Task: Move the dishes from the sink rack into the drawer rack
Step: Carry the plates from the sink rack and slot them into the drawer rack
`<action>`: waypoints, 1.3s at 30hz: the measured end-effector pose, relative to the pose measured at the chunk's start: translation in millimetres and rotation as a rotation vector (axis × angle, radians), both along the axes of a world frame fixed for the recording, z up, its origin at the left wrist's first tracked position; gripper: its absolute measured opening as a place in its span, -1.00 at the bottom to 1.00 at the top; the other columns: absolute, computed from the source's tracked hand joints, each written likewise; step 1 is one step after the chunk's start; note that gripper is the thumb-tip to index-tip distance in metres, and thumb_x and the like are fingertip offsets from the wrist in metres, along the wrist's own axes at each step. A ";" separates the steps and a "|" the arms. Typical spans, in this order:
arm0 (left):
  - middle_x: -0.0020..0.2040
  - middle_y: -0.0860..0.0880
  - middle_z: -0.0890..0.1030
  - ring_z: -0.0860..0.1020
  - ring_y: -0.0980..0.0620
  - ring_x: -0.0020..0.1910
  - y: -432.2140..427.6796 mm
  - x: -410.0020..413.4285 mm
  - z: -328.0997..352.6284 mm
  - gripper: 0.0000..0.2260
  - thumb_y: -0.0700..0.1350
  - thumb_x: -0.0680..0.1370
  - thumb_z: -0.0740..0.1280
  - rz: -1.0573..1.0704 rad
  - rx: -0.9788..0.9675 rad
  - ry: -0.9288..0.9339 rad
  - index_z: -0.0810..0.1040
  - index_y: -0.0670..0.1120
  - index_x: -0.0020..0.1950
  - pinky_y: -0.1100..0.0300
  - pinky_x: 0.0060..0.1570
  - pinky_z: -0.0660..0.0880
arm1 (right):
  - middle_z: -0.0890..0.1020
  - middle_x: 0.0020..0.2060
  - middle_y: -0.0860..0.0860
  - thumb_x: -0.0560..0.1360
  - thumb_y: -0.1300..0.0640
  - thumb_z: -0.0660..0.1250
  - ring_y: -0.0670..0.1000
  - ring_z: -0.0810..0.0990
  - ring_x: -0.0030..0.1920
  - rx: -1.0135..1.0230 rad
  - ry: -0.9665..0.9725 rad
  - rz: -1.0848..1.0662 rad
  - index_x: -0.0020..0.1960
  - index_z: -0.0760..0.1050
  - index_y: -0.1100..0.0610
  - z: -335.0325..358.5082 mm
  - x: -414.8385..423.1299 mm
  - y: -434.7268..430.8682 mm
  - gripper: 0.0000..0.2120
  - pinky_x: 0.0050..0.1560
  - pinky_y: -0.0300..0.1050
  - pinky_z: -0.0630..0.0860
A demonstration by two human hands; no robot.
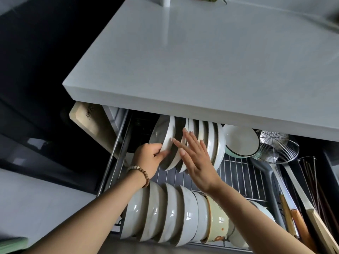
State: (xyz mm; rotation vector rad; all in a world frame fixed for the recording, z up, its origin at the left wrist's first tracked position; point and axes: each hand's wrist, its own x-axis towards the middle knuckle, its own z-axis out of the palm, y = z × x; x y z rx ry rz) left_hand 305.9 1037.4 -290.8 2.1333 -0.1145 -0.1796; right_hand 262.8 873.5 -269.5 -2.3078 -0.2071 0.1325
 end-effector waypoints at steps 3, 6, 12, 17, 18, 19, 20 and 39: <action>-0.49 -0.10 0.23 0.19 0.03 -0.45 7.0 3.5 3.0 -0.57 -0.04 0.50 0.36 0.013 -0.029 0.002 0.22 -0.13 -0.45 0.19 -0.39 0.16 | -0.03 0.53 -0.24 0.57 -0.21 -0.14 -0.27 -0.21 0.50 0.017 0.007 -0.004 0.46 0.22 -0.18 0.0 -0.3 -0.1 -0.50 0.41 -0.39 -0.36; -0.47 -0.27 0.36 0.26 0.03 -0.45 12.6 1.2 3.9 -0.54 0.08 0.48 0.32 0.002 -0.059 0.010 0.37 -0.31 -0.35 0.19 -0.40 0.22 | -0.03 0.53 -0.24 0.57 -0.22 -0.14 -0.27 -0.21 0.50 0.015 0.014 -0.003 0.46 0.23 -0.17 -1.2 -0.6 0.1 -0.49 0.41 -0.37 -0.36; -0.50 -0.02 0.20 0.17 0.07 -0.46 18.8 -3.5 17.6 -0.60 -0.15 0.52 0.34 0.069 -0.147 -0.035 0.25 -0.18 -0.44 0.24 -0.42 0.13 | -0.04 0.53 -0.26 0.56 -0.23 -0.13 -0.28 -0.21 0.50 0.020 0.030 0.001 0.46 0.23 -0.18 -1.5 0.0 -0.9 -0.49 0.43 -0.34 -0.34; -0.48 -0.01 0.20 0.17 0.09 -0.44 25.3 -6.5 18.5 -0.57 -0.09 0.50 0.36 0.146 -0.215 -0.003 0.22 -0.17 -0.44 0.26 -0.41 0.17 | -0.05 0.52 -0.29 0.54 -0.26 -0.15 -0.30 -0.21 0.49 0.030 0.058 0.007 0.45 0.24 -0.20 -0.3 0.9 -2.4 -0.47 0.43 -0.33 -0.34; -0.46 -0.05 0.26 0.22 0.07 -0.42 28.4 -6.3 16.6 -0.55 -0.01 0.48 0.37 0.153 -0.256 0.020 0.27 -0.25 -0.41 0.26 -0.37 0.22 | -0.05 0.52 -0.29 0.54 -0.27 -0.15 -0.31 -0.22 0.49 0.036 0.063 0.006 0.44 0.24 -0.21 0.0 1.0 -2.7 -0.48 0.43 -0.33 -0.34; -0.41 -0.07 0.33 0.28 0.02 -0.37 31.6 -5.7 14.0 -0.49 0.10 0.42 0.37 0.157 -0.306 0.044 0.33 -0.35 -0.34 0.23 -0.31 0.27 | -0.05 0.52 -0.29 0.54 -0.27 -0.14 -0.31 -0.21 0.49 0.042 0.064 0.004 0.44 0.24 -0.21 0.1 1.0 -2.9 -0.48 0.43 -0.34 -0.34; -0.35 -0.07 0.39 0.32 0.00 -0.32 34.8 -4.7 11.3 -0.40 0.18 0.36 0.35 0.172 -0.344 0.067 0.36 -0.41 -0.25 0.17 -0.25 0.29 | -0.05 0.52 -0.29 0.54 -0.27 -0.14 -0.32 -0.21 0.48 0.046 0.063 0.001 0.44 0.25 -0.20 0.1 0.9 -3.0 -0.47 0.43 -0.34 -0.33; -0.35 -0.06 0.34 0.27 0.00 -0.31 10.4 1.9 1.3 -0.41 0.21 0.34 0.35 0.195 -0.382 0.125 0.36 -0.36 -0.28 0.14 -0.24 0.25 | -0.01 0.53 -0.24 0.50 -0.38 -0.20 -0.26 -0.18 0.51 0.069 0.022 0.004 0.46 0.26 -0.15 -2.4 1.3 -4.2 -0.35 0.47 -0.25 -0.31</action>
